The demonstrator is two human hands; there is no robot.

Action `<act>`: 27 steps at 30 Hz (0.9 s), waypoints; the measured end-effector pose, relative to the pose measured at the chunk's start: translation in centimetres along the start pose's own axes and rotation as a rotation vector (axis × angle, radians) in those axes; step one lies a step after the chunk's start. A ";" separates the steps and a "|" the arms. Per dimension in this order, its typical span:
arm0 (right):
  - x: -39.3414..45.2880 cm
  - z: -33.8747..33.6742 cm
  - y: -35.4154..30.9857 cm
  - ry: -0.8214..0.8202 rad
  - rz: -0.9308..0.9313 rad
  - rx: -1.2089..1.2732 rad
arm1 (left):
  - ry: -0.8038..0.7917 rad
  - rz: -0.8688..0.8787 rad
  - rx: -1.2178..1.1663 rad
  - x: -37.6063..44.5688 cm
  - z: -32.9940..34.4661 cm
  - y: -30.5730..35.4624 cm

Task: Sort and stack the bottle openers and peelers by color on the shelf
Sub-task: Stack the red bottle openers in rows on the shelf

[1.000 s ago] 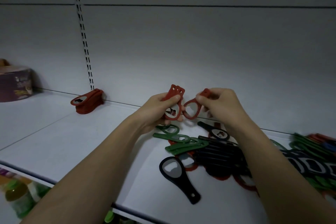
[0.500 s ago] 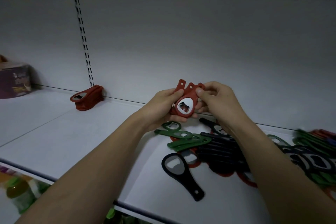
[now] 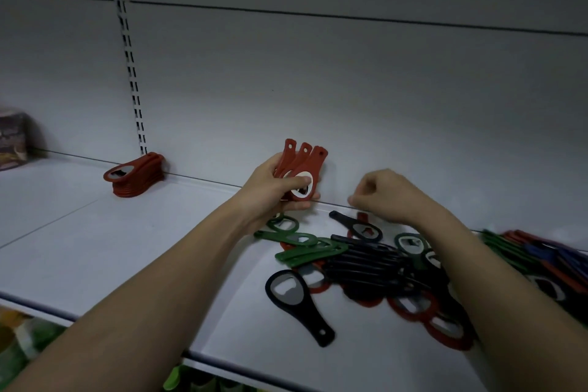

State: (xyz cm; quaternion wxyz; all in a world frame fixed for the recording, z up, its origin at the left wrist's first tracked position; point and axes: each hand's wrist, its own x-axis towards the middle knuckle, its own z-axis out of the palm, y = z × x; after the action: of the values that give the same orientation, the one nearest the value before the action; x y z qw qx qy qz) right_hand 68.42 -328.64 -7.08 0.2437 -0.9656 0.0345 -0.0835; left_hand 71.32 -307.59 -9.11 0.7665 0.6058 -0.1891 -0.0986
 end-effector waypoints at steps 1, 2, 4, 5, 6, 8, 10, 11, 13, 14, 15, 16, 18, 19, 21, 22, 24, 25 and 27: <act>-0.2 0.6 0.3 -0.037 0.006 -0.052 | 0.004 0.002 -0.005 0.0 0.0 0.0; -0.5 1.2 0.5 -0.062 0.015 -0.073 | 0.004 -0.001 -0.014 0.1 0.1 0.0; -0.9 2.1 0.4 -0.098 0.015 -0.122 | -0.001 -0.025 -0.049 0.2 0.2 -0.1; -0.9 2.2 0.3 -0.104 0.014 -0.146 | -0.007 -0.045 -0.069 0.3 0.2 -0.1; -1.0 2.2 0.1 -0.100 0.018 -0.155 | -0.011 -0.062 -0.084 0.3 0.3 -0.1; -1.1 1.8 -0.1 -0.069 0.021 -0.148 | -0.013 -0.076 -0.098 0.3 0.3 -0.1; -1.2 0.6 0.1 -0.001 0.040 -0.126 | -0.013 -0.084 -0.079 0.3 0.2 -0.2; -1.4 -0.3 0.4 0.034 0.065 -0.128 | -0.013 -0.086 -0.055 0.3 0.2 -0.3; -1.6 -1.9 1.3 0.059 0.131 -0.172 | -0.024 -0.084 -0.009 0.1 0.3 -0.4; -1.6 -2.5 1.9 0.039 0.168 -0.204 | -0.031 -0.083 0.004 0.1 0.3 -0.4; -1.6 -2.9 2.5 -0.002 0.206 -0.235 | -0.038 -0.085 0.010 0.0 0.4 -0.4; -1.6 -3.1 3.0 -0.053 0.243 -0.262 | -0.044 -0.086 0.015 0.0 0.5 -0.4; -1.5 -2.8 3.9 -0.136 0.293 -0.313 | -0.059 -0.085 0.028 -0.1 0.7 -0.5; -1.4 -2.5 4.2 -0.152 0.309 -0.328 | -0.066 -0.084 0.034 -0.1 0.8 -0.5; -1.2 -2.2 4.5 -0.117 0.316 -0.331 | -0.074 -0.083 0.033 -0.1 1.0 -0.5; -1.1 -2.0 4.3 -0.066 0.299 -0.317 | -0.077 -0.082 0.030 -0.1 1.0 -0.5; -0.9 -1.5 3.5 0.037 0.232 -0.236 | -0.077 -0.078 0.033 -0.1 1.2 -0.5; -0.8 -1.1 2.9 0.059 0.197 -0.181 | -0.078 -0.075 0.034 -0.1 1.2 -0.5; -0.8 0.1 1.6 0.046 0.150 -0.137 | -0.080 -0.065 0.032 -0.1 1.3 -0.6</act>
State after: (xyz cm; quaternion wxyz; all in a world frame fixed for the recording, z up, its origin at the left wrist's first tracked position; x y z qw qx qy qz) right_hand 67.56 -329.94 -8.04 0.1819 -0.9725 0.1178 -0.0849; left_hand 70.74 -308.88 -9.45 0.7450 0.6192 -0.2015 -0.1446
